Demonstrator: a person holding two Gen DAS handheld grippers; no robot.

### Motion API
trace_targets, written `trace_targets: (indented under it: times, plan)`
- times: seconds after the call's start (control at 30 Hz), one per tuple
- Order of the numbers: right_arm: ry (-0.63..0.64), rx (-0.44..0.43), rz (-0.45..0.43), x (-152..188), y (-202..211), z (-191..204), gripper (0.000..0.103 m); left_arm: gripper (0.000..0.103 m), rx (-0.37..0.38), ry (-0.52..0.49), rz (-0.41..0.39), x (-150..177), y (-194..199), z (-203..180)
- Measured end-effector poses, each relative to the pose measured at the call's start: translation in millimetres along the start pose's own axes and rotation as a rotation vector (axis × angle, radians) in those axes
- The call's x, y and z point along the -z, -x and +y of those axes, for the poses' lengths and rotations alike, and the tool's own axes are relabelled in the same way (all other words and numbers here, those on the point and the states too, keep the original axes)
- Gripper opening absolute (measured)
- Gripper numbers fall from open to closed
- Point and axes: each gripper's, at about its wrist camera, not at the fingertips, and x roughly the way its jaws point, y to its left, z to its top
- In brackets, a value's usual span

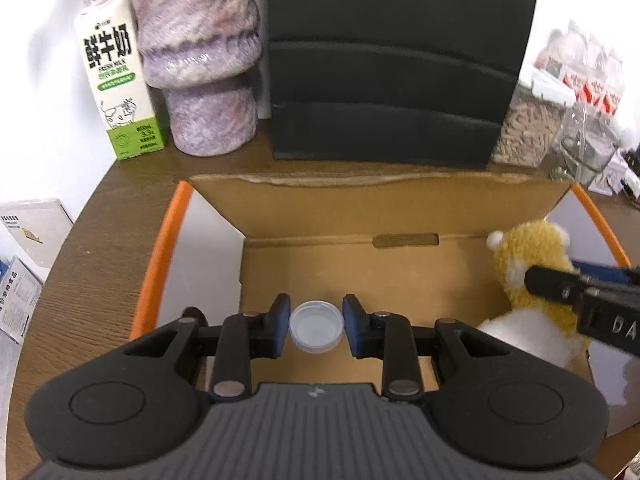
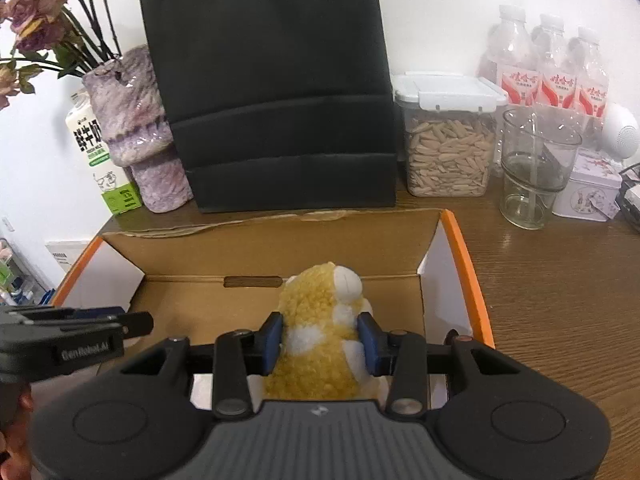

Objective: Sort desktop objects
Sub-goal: 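Carry the cap and sheep into the cardboard box and open both grippers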

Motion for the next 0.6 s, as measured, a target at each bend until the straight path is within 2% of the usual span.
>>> trace_targets:
  times: [0.07, 0.1, 0.13, 0.17, 0.2, 0.23, 0.3, 0.4, 0.6]
  plan:
    - [0.003, 0.004, 0.008, 0, 0, 1, 0.044, 0.031, -0.002, -0.007, 0.006, 2, -2, -2]
    - [0.002, 0.010, 0.014, 0, 0, 1, 0.047, 0.039, -0.001, -0.006, 0.006, 2, -2, -1]
    - [-0.001, 0.010, 0.019, 0, 0, 0, 0.057, 0.045, -0.002, -0.003, 0.003, 3, -1, -1]
    - [-0.007, 0.009, 0.021, 1, 1, -1, 0.064, 0.059, -0.004, -0.001, -0.008, 3, 2, 0]
    - [-0.008, 0.004, 0.018, 1, 3, -2, 0.078, 0.073, -0.007, -0.002, -0.024, 3, 5, 0]
    - [-0.008, -0.003, 0.012, 1, 6, -3, 0.087, 0.080, -0.010, -0.006, -0.040, 2, 8, 0]
    - [0.002, -0.016, 0.003, 1, 12, -3, 0.090, 0.103, -0.010, -0.015, -0.075, 2, 17, 1]
    - [0.022, -0.035, -0.005, 2, 24, -1, 0.103, 0.103, -0.006, -0.004, -0.118, 1, 32, 4]
    - [0.126, -0.021, -0.045, 12, 55, 13, 0.103, 0.103, -0.003, 0.021, -0.181, 4, 63, 11]
